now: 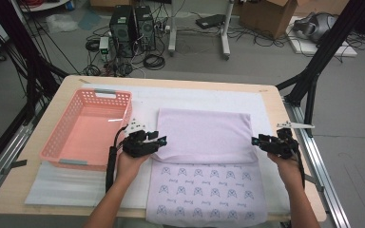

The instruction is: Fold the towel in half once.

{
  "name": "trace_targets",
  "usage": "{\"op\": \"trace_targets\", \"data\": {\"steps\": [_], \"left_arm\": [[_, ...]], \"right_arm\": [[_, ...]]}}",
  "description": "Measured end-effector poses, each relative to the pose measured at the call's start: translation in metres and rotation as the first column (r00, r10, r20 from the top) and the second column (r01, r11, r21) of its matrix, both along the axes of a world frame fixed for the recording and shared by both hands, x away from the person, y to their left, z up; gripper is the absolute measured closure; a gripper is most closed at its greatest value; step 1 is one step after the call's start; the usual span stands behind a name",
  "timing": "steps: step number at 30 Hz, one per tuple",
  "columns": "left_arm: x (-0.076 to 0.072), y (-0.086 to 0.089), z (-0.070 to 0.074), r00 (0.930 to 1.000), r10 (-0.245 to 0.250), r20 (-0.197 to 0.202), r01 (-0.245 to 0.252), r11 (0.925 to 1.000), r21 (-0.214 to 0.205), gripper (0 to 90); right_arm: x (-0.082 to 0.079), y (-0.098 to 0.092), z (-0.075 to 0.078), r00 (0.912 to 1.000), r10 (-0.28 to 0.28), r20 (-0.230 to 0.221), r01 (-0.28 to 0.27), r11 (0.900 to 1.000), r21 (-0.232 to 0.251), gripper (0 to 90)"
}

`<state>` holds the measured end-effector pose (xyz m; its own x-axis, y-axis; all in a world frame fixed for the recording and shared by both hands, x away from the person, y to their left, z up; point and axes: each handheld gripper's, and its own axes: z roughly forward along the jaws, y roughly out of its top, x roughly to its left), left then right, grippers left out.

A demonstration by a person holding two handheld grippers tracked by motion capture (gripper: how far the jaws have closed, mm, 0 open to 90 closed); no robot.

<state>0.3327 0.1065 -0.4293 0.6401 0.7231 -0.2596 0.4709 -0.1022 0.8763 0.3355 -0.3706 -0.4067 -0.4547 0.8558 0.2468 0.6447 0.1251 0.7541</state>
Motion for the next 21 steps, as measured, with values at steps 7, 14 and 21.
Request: {"op": "trace_targets", "data": {"steps": [7,14,21], "left_arm": [[-0.024,0.01,-0.013,0.9986,-0.048,-0.021,0.047,0.9986,-0.022,46.8],[-0.029,0.006,-0.023,0.9928,-0.048,-0.11,0.052,0.9979,0.039,66.5],[-0.036,0.002,-0.023,0.9933,-0.016,-0.115,0.023,0.9983,0.054,85.2]], "right_arm": [[-0.02,0.001,-0.012,0.9981,0.061,-0.012,-0.06,0.9968,0.052,51.0],[-0.015,0.015,-0.025,0.9979,0.053,-0.038,-0.054,0.9985,-0.014,52.9],[-0.026,0.016,-0.027,0.9989,0.046,-0.005,-0.046,0.9971,-0.061,86.2]]}}
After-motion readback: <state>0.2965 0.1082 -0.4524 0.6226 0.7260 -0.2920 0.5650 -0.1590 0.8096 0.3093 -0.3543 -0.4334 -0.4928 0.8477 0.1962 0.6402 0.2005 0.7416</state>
